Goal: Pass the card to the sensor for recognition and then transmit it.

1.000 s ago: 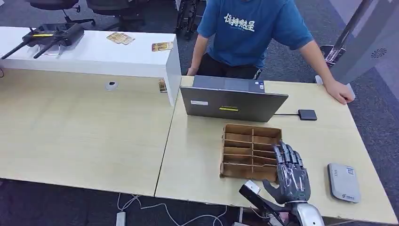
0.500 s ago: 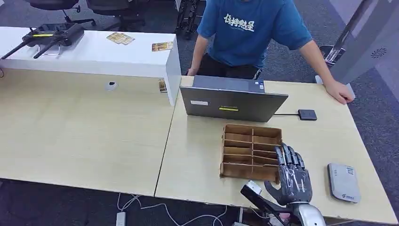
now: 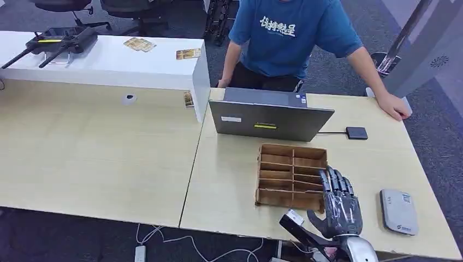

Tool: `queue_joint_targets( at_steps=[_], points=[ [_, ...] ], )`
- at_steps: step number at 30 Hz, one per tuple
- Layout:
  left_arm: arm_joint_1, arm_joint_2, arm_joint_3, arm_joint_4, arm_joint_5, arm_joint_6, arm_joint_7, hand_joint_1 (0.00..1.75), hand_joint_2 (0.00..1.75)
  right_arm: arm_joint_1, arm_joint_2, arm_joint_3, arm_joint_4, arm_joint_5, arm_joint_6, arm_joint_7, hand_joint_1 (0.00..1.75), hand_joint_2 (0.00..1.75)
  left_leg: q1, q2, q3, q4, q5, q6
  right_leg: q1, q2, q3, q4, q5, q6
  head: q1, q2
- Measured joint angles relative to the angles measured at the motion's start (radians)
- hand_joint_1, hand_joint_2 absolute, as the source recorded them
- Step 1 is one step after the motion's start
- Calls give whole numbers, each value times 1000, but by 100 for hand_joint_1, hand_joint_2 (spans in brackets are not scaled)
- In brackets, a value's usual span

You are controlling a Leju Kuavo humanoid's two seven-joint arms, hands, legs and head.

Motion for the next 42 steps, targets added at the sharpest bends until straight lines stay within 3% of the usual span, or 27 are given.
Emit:
queue_joint_targets(
  at_steps=[23, 24, 25, 26, 27, 32, 42],
  points=[
    [0, 0, 0, 0, 1, 0, 0, 0, 0, 9, 0, 0, 0, -10, 3, -9, 2, 175, 0, 0, 0, 0, 0, 0, 0, 0, 0, 0, 0, 0, 0, 0],
    [0, 0, 0, 0, 1, 0, 0, 0, 0, 10, 0, 0, 0, -11, 3, -9, 23, 175, 0, 0, 0, 0, 0, 0, 0, 0, 0, 0, 0, 0, 0, 0],
    [0, 0, 0, 0, 1, 0, 0, 0, 0, 11, 0, 0, 0, -12, 3, -10, 72, 175, 0, 0, 0, 0, 0, 0, 0, 0, 0, 0, 0, 0, 0, 0],
    [0, 0, 0, 0, 1, 0, 0, 0, 0, 12, 0, 0, 0, -14, 5, -10, 141, 175, 0, 0, 0, 0, 0, 0, 0, 0, 0, 0, 0, 0, 0, 0],
    [0, 0, 0, 0, 1, 0, 0, 0, 0, 13, -1, 0, 0, -16, 7, -10, 164, 175, 0, 0, 0, 0, 0, 0, 0, 0, 0, 0, 0, 0, 0, 0],
    [0, 0, 0, 1, 1, 0, 0, 0, 0, 18, -5, 0, 0, -23, 18, -10, 175, 175, 0, 0, 0, 0, 0, 0, 0, 0, 0, 0, 0, 0, 0, 0],
    [0, 0, 0, 1, 1, 0, 0, 0, 0, 22, -22, 0, -15, -38, 39, -7, 175, 175, 0, 0, 0, 0, 0, 0, 0, 0, 0, 0, 0, 0, 0, 0]
  ],
)
